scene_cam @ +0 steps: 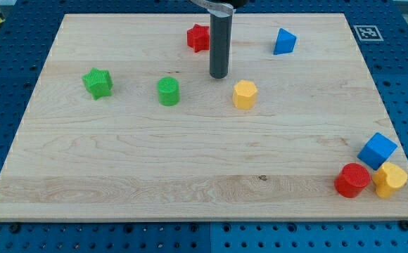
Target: Push the yellow hexagon diagonal to the red circle
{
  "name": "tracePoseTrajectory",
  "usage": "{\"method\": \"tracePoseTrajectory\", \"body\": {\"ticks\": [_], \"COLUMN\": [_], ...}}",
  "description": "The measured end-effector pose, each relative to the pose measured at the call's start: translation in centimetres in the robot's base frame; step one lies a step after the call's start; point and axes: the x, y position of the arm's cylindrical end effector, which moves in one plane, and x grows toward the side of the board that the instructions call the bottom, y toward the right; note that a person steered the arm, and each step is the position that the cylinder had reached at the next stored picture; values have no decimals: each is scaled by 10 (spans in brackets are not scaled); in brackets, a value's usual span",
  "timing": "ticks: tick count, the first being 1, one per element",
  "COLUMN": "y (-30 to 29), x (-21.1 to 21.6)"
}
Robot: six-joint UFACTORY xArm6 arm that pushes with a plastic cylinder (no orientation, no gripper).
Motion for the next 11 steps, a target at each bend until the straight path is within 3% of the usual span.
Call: {"method": "tracePoseTrajectory", "body": {"ticks": [2, 4, 7, 10, 11], "y": [10, 63, 38, 59, 23], "x": [16, 45, 65, 90, 100]}}
